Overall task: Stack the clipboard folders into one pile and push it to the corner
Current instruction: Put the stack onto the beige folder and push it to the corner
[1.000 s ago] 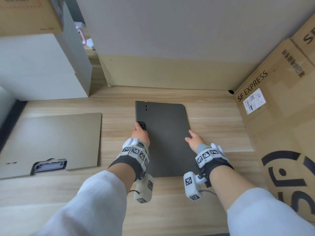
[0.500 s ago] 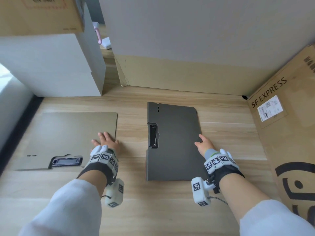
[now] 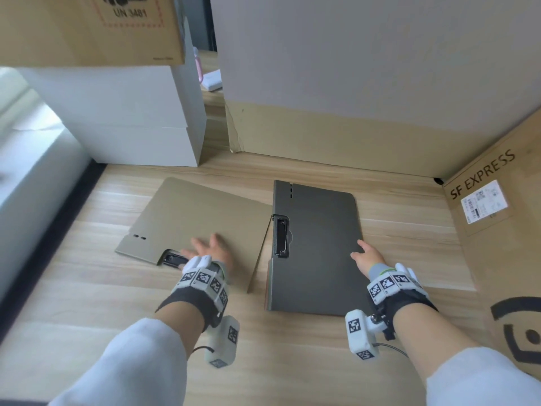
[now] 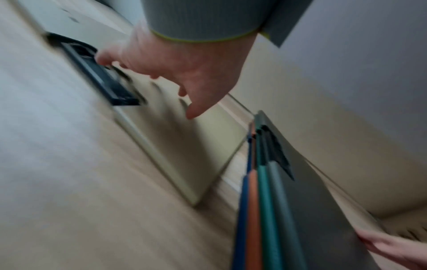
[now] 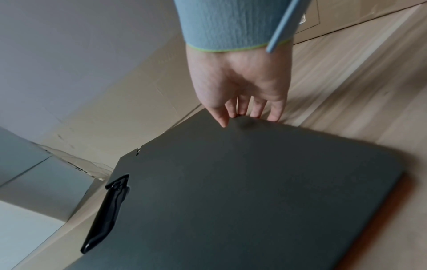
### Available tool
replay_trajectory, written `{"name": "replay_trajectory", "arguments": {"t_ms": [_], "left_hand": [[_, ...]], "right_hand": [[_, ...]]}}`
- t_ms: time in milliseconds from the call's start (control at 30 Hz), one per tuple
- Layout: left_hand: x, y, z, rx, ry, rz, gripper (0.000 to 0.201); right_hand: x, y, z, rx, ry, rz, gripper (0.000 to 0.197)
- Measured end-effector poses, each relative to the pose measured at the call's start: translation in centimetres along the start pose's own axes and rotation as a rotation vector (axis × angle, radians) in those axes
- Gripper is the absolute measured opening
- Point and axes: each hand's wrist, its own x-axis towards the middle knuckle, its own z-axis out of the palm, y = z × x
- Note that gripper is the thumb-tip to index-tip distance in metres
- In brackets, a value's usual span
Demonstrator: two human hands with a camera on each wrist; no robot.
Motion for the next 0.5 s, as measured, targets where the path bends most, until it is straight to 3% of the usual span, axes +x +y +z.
{"name": "replay_trajectory", "arguments": {"t_ms": [67,133,333,500], "left_hand": [[1.4,-2.2,0.3,-0.069,0.018,-0.165,0.059],[2.5,-3.3,0.5,-0.087,0.019,-0.227,0.062],[3.2,-3.3,1.1,-0.082,0.040,-0.223,0.071],[4.0,-4.6,1.3,-0.145,0.097,-0.134,0.071]], "right_hand": [[0.0,0.0,0.2,0.004,0.008,-0.003,0.054],[0.0,-0.1,0.3,-0.001,0.030,-0.005,0.054],[0.2,0.1,0.5,-0.023,0.069,-0.021,0.054],[0.4,0.4,0.4,-0.026,0.067,-0.029,0.054]]}}
